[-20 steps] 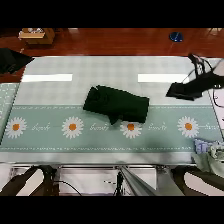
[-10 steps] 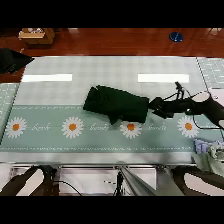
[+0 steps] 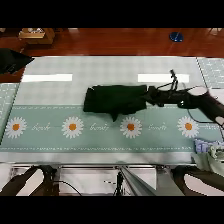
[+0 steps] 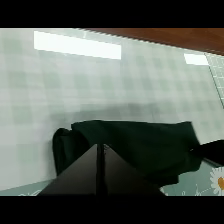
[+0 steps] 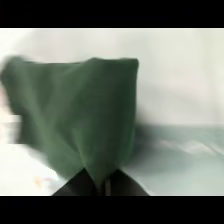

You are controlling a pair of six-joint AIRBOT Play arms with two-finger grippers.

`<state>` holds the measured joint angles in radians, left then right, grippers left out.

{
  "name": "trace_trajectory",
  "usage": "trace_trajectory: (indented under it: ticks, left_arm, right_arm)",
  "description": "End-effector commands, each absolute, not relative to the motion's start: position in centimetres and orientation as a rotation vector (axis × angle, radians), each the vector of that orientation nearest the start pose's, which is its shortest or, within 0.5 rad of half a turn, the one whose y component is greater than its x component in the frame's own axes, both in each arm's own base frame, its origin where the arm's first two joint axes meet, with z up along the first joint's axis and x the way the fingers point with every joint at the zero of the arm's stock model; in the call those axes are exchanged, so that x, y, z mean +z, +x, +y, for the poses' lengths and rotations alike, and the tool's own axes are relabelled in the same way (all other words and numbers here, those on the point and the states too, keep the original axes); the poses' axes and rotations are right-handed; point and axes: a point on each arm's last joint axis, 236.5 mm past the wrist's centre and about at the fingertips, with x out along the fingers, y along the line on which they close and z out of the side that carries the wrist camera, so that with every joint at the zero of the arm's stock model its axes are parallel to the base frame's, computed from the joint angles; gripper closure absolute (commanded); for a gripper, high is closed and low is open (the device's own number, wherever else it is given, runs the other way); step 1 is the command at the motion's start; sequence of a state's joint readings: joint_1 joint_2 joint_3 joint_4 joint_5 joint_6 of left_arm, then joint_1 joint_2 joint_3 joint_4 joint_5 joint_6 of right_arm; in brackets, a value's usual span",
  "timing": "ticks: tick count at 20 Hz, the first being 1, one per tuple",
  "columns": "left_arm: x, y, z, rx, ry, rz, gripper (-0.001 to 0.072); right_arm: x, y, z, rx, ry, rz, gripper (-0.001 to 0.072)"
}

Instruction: Fold the shirts.

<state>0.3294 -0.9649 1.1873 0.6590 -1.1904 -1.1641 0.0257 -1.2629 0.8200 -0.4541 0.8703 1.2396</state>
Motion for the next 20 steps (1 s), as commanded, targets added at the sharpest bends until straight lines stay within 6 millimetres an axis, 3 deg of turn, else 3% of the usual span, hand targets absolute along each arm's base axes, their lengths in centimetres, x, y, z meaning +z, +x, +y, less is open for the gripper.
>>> trace_trajectory:
  ticks: [1, 4, 7, 9, 13, 15, 18, 20]
  left_arm:
    - [21.6, 37.8, -5.4, -0.457, -0.462, 0.661, 0.0680]
    - [21.6, 37.8, -5.3, -0.453, -0.462, 0.657, 0.0680]
    - [21.8, 38.1, -5.2, -0.445, -0.462, 0.647, 0.0680]
    - [21.9, 38.5, -4.9, -0.434, -0.461, 0.632, 0.0680]
    - [21.0, 39.3, -4.4, -0.421, -0.477, 0.643, 0.0680]
    - [20.0, 39.9, -4.3, -0.420, -0.488, 0.666, 0.0680]
    - [18.6, 40.6, -4.0, -0.423, -0.489, 0.695, 0.0680]
    - [17.5, 41.1, -3.8, -0.421, -0.505, 0.720, 0.0680]
  right_arm:
    - [10.3, 38.1, 14.0, 0.494, 0.775, 0.975, 0.0680]
    - [16.5, 35.1, 8.1, 0.349, 0.678, 0.942, 0.0680]
    - [19.7, 30.2, 0.8, 0.090, 0.584, 0.934, 0.0680]
    - [20.1, 26.3, -3.7, -0.109, 0.560, 0.958, 0.0680]
    - [17.2, 16.2, -11.8, -0.534, 0.500, 1.188, 0.0680]
    - [17.1, 12.3, -15.5, -0.778, 0.508, 1.218, 0.0681]
    - [18.0, 6.3, -19.1, -1.091, 0.472, 1.273, 0.0681]
    - [19.1, 3.0, -20.4, -1.257, 0.447, 1.283, 0.0681]
